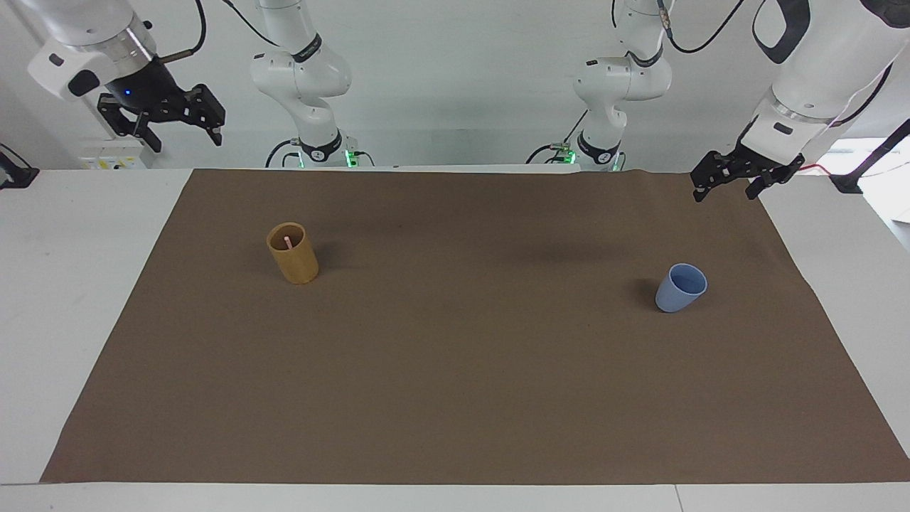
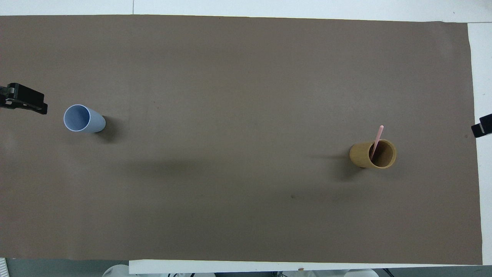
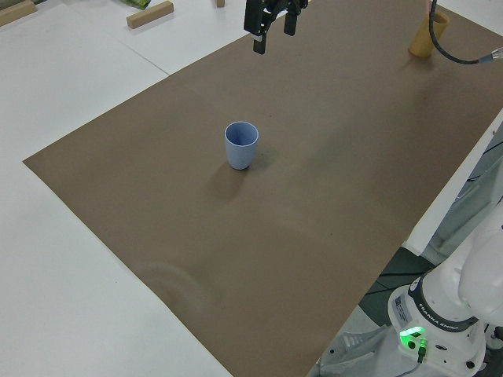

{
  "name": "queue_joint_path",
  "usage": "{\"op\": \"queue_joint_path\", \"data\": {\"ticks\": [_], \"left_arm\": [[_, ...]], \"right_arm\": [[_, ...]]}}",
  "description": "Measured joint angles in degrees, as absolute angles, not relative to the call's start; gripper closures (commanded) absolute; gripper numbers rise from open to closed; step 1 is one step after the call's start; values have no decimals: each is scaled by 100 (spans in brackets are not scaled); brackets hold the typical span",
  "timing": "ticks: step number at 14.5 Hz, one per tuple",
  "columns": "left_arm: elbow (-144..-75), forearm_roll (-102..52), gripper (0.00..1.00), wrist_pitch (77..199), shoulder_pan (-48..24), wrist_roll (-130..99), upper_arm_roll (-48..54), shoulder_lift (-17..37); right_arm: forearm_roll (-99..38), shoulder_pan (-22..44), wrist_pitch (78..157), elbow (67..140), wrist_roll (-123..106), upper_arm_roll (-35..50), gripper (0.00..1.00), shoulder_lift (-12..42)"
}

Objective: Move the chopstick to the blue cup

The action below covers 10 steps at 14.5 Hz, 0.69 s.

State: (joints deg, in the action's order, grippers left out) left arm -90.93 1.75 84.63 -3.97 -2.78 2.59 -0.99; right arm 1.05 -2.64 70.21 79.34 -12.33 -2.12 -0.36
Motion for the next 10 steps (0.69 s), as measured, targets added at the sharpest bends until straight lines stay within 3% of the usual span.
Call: {"op": "queue_joint_path", "data": {"ticks": [2, 6, 10], "left_arm": [[-9472, 185, 0, 8689, -377, -432, 240, -237], [-11280, 197, 0, 10537, -153, -709, 217, -833], [-12425, 197, 2, 11832, 8, -930, 207, -884]], "right_arm": [[103, -262, 7021, 7934, -1233, -211, 0, -36], [87, -243, 7028, 7976, -1233, -202, 0, -38], [84, -231, 7223, 8256, -1234, -197, 0, -120]]}}
